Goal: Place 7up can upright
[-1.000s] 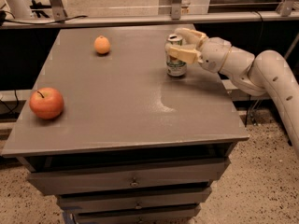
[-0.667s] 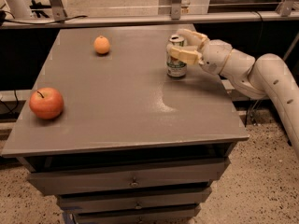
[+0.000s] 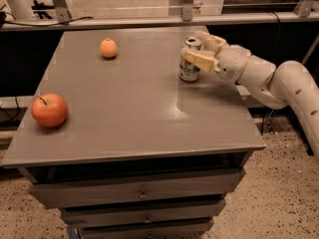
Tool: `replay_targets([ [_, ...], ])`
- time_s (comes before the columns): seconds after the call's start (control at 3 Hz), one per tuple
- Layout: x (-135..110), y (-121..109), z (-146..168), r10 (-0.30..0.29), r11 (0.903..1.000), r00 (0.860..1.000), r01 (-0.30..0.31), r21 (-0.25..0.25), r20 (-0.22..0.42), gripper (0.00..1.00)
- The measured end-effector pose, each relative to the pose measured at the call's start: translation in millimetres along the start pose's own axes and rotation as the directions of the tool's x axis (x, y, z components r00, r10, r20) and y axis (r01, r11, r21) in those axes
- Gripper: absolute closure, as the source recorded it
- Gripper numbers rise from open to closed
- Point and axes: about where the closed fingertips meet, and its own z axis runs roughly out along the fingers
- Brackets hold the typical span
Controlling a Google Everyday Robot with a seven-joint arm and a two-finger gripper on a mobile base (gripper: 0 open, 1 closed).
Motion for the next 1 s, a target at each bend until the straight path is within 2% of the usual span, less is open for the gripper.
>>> replay_targets([
  [0.33, -1, 0, -6, -0.003, 1.0, 1.0, 0.003, 0.007, 0.002, 0.0],
  [0.67, -5, 0, -12, -0.012, 0.9999, 1.0, 0.012, 0.011, 0.0, 0.0],
  [1.0, -21, -5, -34, -0.045, 0.9985, 0.998, 0.046, 0.031, -0.032, 0.0],
])
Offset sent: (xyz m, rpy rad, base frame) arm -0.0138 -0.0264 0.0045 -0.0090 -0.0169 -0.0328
